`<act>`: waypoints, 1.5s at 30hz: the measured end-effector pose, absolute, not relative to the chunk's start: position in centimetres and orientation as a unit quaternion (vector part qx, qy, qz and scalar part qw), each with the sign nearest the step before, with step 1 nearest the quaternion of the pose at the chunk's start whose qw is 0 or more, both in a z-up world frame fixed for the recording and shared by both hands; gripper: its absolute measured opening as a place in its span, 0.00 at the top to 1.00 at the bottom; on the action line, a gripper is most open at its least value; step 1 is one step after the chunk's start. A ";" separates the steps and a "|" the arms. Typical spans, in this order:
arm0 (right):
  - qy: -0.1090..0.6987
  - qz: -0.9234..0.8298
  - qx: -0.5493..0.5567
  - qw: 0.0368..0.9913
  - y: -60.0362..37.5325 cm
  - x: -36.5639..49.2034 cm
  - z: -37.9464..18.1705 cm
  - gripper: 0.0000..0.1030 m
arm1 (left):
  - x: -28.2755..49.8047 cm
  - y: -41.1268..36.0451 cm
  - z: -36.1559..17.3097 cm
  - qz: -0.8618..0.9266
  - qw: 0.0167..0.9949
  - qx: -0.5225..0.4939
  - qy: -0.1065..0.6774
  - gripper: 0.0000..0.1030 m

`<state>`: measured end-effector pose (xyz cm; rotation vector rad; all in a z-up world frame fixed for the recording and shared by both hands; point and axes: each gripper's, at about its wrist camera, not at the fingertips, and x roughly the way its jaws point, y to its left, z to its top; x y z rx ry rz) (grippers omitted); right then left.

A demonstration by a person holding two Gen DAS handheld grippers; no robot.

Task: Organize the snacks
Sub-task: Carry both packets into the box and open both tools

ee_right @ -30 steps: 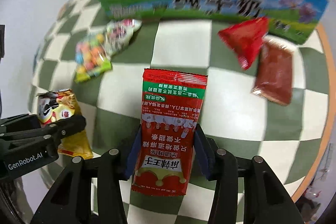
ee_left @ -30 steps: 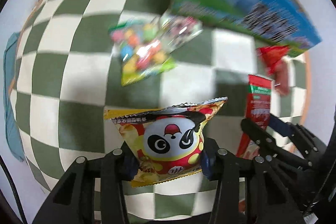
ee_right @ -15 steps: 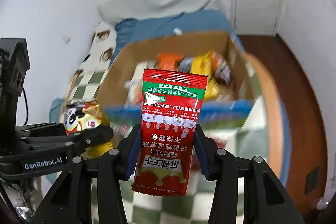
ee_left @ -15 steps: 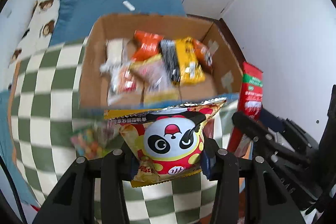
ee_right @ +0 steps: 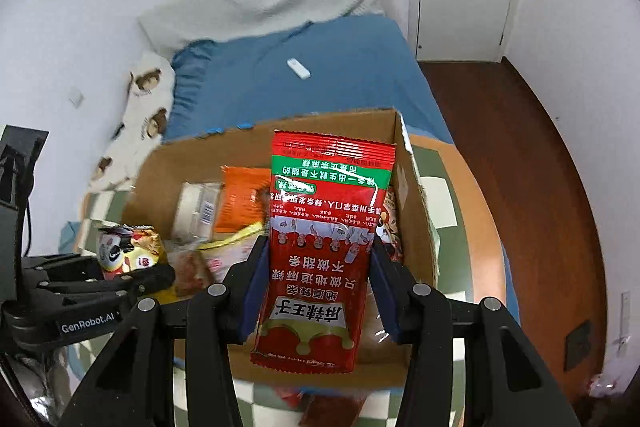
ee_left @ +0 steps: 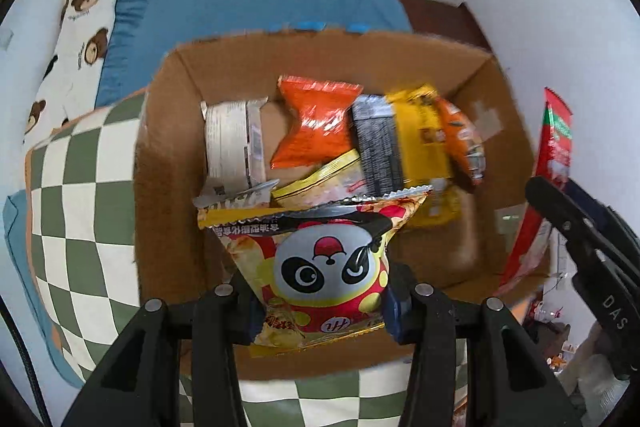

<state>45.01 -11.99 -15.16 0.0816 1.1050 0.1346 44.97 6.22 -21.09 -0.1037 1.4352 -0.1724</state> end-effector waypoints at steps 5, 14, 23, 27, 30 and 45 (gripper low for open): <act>0.558 0.061 0.021 0.827 -11.3 46.8 -19.0 0.51 | 44.9 6.5 -24.4 -0.074 0.720 -0.053 0.688 0.58; 0.596 0.062 0.008 0.801 -10.6 47.4 -23.1 0.49 | 44.1 6.1 -26.7 -0.080 0.703 -0.056 0.705 0.58; 0.625 0.052 0.012 0.779 -10.4 46.9 -24.1 0.04 | 44.5 6.6 -25.5 -0.066 0.713 -0.078 0.693 0.11; 0.625 0.048 0.008 0.779 -10.4 46.5 -23.6 0.04 | 44.1 7.1 -24.4 -0.057 0.726 -0.081 0.680 0.11; 0.622 0.046 0.004 0.781 -10.7 45.9 -23.0 0.04 | 43.3 7.7 -23.3 -0.048 0.741 -0.077 0.665 0.11; 0.570 0.047 -0.018 0.820 -10.3 41.1 -18.8 0.04 | 38.2 9.3 -16.6 -0.018 0.825 -0.055 0.563 0.11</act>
